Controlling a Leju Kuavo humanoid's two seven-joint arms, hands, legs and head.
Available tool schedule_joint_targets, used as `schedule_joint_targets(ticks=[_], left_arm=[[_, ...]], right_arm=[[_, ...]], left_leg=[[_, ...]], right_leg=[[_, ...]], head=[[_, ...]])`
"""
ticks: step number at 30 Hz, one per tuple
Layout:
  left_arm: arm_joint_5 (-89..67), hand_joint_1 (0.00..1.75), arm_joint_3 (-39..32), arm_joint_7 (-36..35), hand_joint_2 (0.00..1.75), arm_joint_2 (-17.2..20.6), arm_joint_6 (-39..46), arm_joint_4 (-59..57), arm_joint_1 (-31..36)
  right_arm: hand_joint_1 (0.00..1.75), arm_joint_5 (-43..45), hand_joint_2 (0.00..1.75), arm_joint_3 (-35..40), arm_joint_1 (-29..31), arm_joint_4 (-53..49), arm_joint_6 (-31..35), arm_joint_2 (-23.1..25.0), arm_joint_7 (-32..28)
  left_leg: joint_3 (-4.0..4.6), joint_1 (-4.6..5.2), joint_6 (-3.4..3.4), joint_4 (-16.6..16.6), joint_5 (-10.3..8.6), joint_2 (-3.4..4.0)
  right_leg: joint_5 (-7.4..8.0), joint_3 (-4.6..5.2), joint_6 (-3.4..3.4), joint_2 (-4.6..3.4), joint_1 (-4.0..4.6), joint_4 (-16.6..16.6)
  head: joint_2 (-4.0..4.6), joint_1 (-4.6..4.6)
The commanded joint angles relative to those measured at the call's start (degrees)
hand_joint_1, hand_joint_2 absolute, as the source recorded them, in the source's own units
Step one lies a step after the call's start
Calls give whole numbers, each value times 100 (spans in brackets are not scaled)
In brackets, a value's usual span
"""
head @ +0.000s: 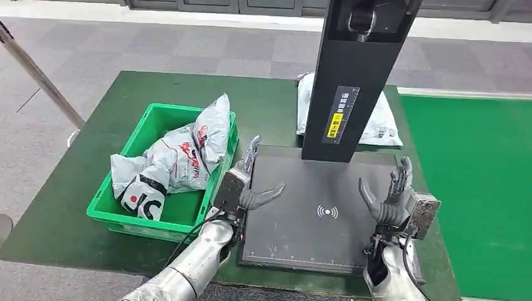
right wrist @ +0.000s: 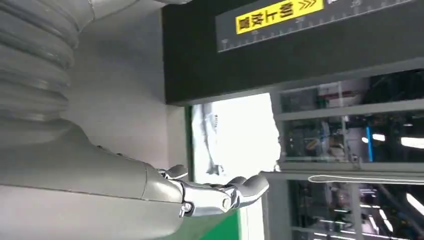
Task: Moved the parcel from conveyor to table for the left to box.
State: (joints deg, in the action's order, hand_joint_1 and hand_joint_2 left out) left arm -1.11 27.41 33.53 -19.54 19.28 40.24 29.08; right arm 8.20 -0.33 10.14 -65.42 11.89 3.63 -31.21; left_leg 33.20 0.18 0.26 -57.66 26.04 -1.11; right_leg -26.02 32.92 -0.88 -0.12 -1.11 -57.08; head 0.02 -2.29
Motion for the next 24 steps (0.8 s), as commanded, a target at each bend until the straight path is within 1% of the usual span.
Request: schedule_joint_targets(ticks=[1,2,4,5,8,12,13,14,15,17,18,20,24], left_arm=[[83,0,287,-92,175,295,-60,-218,122],[98,0,312,-70,175,318,-99,-235,102],[81,0,353,-44,175,351,-122,-247,65],[80,0,357,-40,175,361,-124,-244,56],[60,0,382,-12,175,381,-118,-212,24],[37,0,366,17,175,435,69,28,-74],[50,0,345,-43,175,441,97,104,-88],[48,0,338,-77,175,444,103,133,-103],[39,0,325,-125,175,445,119,151,-130],[33,0,313,-112,175,456,161,150,-189],[16,0,308,-101,175,463,199,132,-209],[6,0,308,-80,175,477,191,117,-223],[-116,0,288,-111,175,490,217,169,-227]], right_arm=[[0,14,175,346,183,425,-24,56,-7],[0,100,175,345,222,533,-41,92,-18],[0,204,175,350,255,679,-77,113,-22],[0,210,175,351,261,699,-69,118,-29],[0,237,175,363,279,763,-82,108,-45],[0,183,175,510,426,853,-43,88,49],[0,183,175,549,449,839,-18,93,129],[0,152,175,578,430,798,21,89,154],[0,121,175,598,358,687,94,103,139],[0,106,175,615,124,354,94,122,133],[0,83,175,637,60,261,96,137,123],[0,39,175,689,39,193,81,155,142],[0,-45,175,717,154,301,80,170,148]], left_leg=[[-11,-7,7,10,1,32],[-8,-6,5,6,2,25],[-17,-10,7,14,3,42],[-13,-6,5,9,3,30],[-15,-6,7,13,0,32],[-16,-8,7,18,-1,45],[-6,-5,4,5,2,29],[-5,-6,6,6,2,42],[-2,-4,4,3,2,28],[-7,-9,7,9,2,36],[-6,-6,6,6,1,20],[-9,-6,6,7,2,15],[-11,-7,8,11,3,39]], right_leg=[[9,-5,10,-21,9,13],[6,-4,7,-17,7,9],[12,-10,11,-31,12,20],[7,-8,8,-22,8,11],[9,-8,9,-22,7,15],[15,-7,12,-31,10,21],[7,-1,6,-21,6,7],[11,3,9,-31,7,8],[7,2,6,-21,5,4],[10,-1,10,-25,10,12],[4,-3,8,-13,7,7],[2,-7,8,-8,7,8],[9,-1,11,-28,9,11]], head=[[0,0],[0,0],[0,0],[0,0],[0,0],[0,0],[0,0],[0,0],[0,0],[0,0],[0,0],[0,0],[0,-2]])
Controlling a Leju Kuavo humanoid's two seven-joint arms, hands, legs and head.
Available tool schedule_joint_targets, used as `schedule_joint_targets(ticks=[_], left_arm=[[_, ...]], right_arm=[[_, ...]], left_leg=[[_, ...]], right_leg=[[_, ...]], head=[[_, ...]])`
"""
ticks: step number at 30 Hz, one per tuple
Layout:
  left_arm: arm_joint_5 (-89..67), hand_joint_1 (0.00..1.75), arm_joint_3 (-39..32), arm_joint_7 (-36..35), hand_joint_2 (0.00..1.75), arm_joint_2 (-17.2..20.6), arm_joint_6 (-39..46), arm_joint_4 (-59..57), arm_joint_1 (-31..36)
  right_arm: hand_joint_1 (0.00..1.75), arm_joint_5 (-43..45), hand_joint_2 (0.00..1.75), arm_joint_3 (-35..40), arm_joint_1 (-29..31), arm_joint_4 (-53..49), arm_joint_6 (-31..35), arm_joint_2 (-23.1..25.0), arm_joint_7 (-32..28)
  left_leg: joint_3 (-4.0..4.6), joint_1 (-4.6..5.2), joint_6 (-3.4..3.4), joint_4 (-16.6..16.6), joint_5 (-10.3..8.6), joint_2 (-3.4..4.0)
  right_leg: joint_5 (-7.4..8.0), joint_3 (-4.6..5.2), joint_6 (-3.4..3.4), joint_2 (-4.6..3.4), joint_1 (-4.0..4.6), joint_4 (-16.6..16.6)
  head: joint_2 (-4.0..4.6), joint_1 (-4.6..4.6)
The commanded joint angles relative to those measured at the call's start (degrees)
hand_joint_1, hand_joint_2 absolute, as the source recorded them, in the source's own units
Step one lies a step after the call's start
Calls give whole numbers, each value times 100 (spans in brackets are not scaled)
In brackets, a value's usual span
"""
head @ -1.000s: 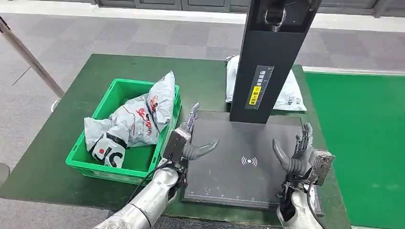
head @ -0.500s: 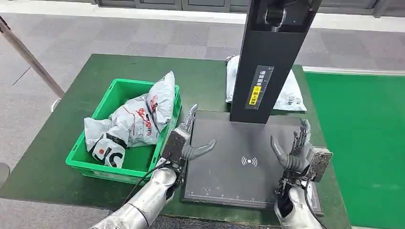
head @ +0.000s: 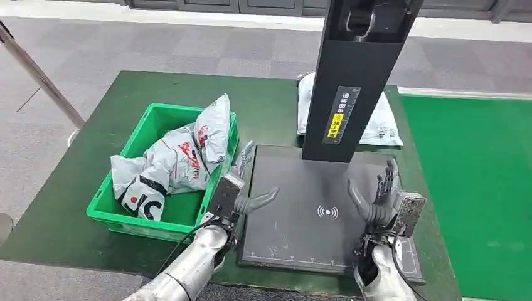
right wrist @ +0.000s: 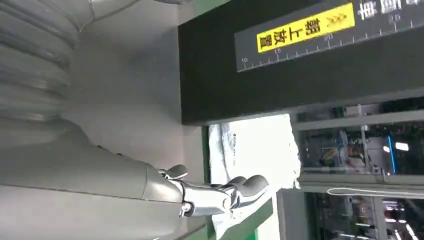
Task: Moved the parcel from conveyor to table for the left to box.
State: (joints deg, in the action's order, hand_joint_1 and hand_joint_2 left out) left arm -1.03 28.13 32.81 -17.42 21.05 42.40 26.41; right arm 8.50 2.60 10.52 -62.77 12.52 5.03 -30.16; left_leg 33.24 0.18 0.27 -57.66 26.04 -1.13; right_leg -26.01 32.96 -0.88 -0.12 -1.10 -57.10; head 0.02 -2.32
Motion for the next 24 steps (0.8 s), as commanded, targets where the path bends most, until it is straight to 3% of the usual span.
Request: schedule_joint_targets(ticks=[1,10,18,24], left_arm=[[-125,0,216,-39,175,278,40,-48,40],[-652,0,323,-287,175,310,362,216,-62],[-756,0,259,-112,175,200,946,444,-376],[-614,0,318,94,175,333,1097,432,-436]], right_arm=[[0,-76,175,424,116,37,16,30,43],[0,-54,175,405,129,82,26,16,-68],[0,-333,175,695,-389,-476,384,-7,-119],[0,-119,175,903,-602,-389,392,-115,-284]], left_leg=[[-8,-3,6,6,2,29],[-4,-8,6,6,1,29],[-11,-7,6,10,4,15],[-10,-10,4,8,3,12]], right_leg=[[6,-1,8,-20,4,7],[9,-1,9,-18,10,12],[2,-11,9,-6,9,14],[4,-11,7,-2,12,17]], head=[[0,2],[0,2],[2,0],[0,0]])
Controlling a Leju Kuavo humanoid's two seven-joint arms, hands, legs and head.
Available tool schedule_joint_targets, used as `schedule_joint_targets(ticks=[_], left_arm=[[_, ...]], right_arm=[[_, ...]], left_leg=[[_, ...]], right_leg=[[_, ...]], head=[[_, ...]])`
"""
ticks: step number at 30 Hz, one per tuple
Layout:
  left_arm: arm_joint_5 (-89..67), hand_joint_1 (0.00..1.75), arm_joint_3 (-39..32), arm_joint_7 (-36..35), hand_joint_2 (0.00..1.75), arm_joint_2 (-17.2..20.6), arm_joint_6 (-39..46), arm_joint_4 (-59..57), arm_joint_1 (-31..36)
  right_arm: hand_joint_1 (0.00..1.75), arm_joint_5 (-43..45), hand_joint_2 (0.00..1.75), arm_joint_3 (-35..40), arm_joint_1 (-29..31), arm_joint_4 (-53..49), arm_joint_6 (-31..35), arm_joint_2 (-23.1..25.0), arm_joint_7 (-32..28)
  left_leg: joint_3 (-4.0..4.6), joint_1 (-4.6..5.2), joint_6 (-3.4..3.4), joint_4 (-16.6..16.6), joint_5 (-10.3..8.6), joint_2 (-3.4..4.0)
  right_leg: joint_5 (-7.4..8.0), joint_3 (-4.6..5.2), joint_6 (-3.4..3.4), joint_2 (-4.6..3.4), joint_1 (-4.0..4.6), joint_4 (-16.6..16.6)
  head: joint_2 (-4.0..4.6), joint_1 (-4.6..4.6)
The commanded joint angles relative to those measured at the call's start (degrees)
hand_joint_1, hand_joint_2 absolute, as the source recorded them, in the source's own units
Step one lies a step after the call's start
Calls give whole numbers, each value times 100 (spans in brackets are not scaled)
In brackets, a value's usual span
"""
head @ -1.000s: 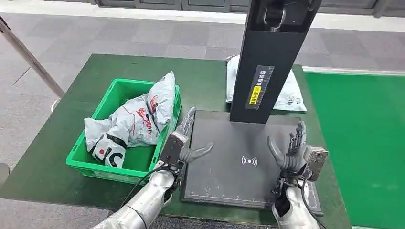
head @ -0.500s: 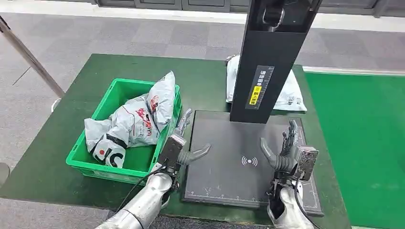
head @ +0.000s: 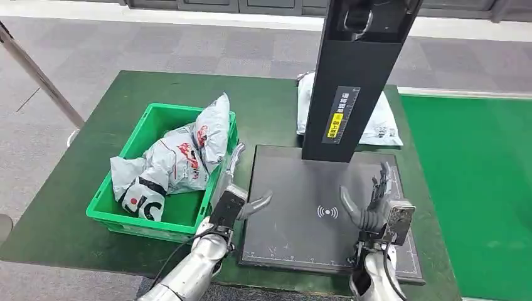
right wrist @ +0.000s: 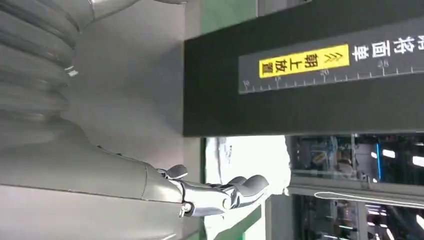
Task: Moved the parcel from conveyor to table for the left to box.
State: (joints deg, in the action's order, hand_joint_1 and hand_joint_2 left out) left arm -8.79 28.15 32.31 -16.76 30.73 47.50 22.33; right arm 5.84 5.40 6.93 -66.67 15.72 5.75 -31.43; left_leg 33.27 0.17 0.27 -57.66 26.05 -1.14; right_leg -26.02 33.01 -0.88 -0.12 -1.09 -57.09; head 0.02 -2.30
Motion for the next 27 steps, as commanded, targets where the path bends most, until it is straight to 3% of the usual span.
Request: schedule_joint_targets(ticks=[1,4,6,14,23,24,27], left_arm=[[168,0,314,148,175,282,123,-76,-28],[134,0,354,330,175,342,228,41,122],[86,0,440,34,175,461,232,306,277],[-118,0,551,-165,175,556,191,250,449],[-98,0,572,-320,175,367,44,56,526],[10,0,526,-398,175,325,-72,-45,401],[15,0,596,83,175,175,-72,-197,258]], right_arm=[[0,145,175,631,-249,-5,80,-183,-162],[0,94,175,674,-142,-176,229,-178,-391],[0,-196,175,778,-63,-400,522,-222,-165],[0,-198,175,536,155,-199,361,-153,-41],[0,-291,175,550,282,-176,233,-10,-59],[0,-335,175,557,193,-119,250,-3,141],[0,-357,175,487,-81,-392,231,15,-93]], left_leg=[[-12,-6,4,8,1,17],[-14,-10,6,12,0,31],[7,-3,4,-3,0,24],[2,-3,6,0,-5,15],[-1,-4,6,1,-4,20],[-3,-10,7,0,-2,24],[-20,-7,7,17,-5,22]], right_leg=[[4,-10,6,-9,7,12],[10,-11,11,-16,12,20],[6,11,7,-14,4,-2],[9,4,9,-7,5,1],[9,2,11,-10,6,2],[10,-1,12,-13,12,6],[11,-18,13,-10,9,21]], head=[[0,0],[0,0],[0,0],[0,0],[0,-2],[0,-2],[0,0]])
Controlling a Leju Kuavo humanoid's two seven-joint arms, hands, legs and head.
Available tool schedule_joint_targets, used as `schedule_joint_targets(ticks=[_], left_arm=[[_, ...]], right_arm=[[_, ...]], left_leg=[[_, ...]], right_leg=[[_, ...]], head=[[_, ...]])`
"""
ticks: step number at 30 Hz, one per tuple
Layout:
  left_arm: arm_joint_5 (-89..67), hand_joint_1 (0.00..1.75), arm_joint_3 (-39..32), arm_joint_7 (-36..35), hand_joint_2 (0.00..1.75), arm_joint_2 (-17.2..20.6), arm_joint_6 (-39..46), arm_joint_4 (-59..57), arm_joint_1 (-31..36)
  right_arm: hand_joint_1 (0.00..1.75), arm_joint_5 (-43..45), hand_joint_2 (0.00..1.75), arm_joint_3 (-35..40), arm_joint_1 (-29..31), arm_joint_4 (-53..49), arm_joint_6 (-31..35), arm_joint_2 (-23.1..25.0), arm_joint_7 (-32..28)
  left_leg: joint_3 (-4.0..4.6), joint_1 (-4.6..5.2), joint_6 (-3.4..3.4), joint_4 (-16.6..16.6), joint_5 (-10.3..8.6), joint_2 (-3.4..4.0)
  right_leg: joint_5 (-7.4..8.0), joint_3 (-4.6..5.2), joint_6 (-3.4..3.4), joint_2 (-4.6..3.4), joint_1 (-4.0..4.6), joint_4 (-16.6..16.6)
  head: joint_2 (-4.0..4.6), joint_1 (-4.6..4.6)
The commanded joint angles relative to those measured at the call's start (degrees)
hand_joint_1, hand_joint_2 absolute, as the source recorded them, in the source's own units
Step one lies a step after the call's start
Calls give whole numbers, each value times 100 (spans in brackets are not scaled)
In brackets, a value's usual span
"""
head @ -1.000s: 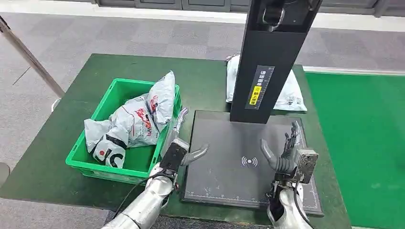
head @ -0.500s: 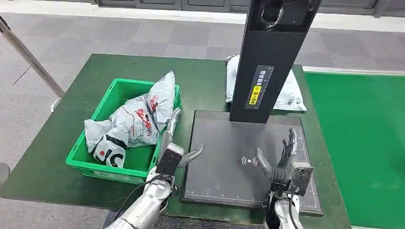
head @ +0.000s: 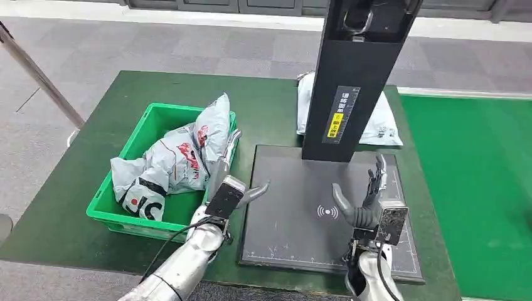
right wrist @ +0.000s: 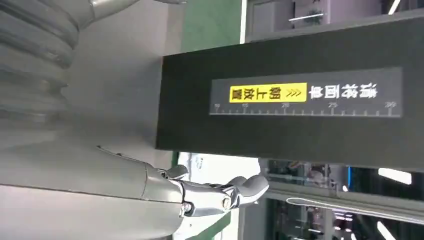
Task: Moved the parcel from conveyor to table for the left to box.
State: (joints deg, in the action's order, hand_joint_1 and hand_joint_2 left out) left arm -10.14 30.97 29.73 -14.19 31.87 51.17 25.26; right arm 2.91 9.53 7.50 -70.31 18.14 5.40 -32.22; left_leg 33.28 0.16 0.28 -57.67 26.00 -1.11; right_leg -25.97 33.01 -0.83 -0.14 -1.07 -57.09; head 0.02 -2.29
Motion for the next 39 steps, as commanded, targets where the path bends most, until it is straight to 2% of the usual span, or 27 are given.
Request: schedule_joint_targets(ticks=[1,6,11,20,28,34,39], left_arm=[[133,0,333,318,175,-110,-152,-499,-54],[280,0,209,-19,175,-153,-370,-123,-193],[212,0,225,-33,175,-184,-280,-143,-230],[60,0,59,-90,175,-154,-262,-55,-506],[90,0,39,31,175,-175,-362,-180,-467],[73,0,65,24,175,-175,-463,-108,-472],[9,0,21,-57,175,-183,-457,-88,-478]], right_arm=[[0,-65,175,49,-186,-146,-18,30,3],[0,-39,175,-134,-454,-490,-77,41,283],[0,-84,175,-167,-579,-590,-76,43,341],[0,48,175,-763,-825,-759,-119,56,465],[0,33,175,-996,-684,-532,-95,21,489],[0,-149,175,-1308,-359,-9,-59,-106,624],[0,-205,175,-1551,-271,80,-254,-70,647]], left_leg=[[-20,-5,5,14,1,9],[-7,-4,4,6,3,11],[-7,-5,5,9,0,7],[-6,0,2,7,2,8],[-6,0,3,8,0,12],[-8,-2,2,9,0,17],[-11,-8,2,15,-3,16]], right_leg=[[1,-20,7,-1,6,16],[1,-5,7,-1,6,10],[2,-7,8,4,7,13],[-1,-2,5,1,2,8],[3,-1,6,-2,1,10],[6,-4,5,-7,4,15],[9,-12,7,-1,10,26]], head=[[0,0],[0,0],[0,0],[2,-2],[0,-2],[2,-2],[0,-2]])
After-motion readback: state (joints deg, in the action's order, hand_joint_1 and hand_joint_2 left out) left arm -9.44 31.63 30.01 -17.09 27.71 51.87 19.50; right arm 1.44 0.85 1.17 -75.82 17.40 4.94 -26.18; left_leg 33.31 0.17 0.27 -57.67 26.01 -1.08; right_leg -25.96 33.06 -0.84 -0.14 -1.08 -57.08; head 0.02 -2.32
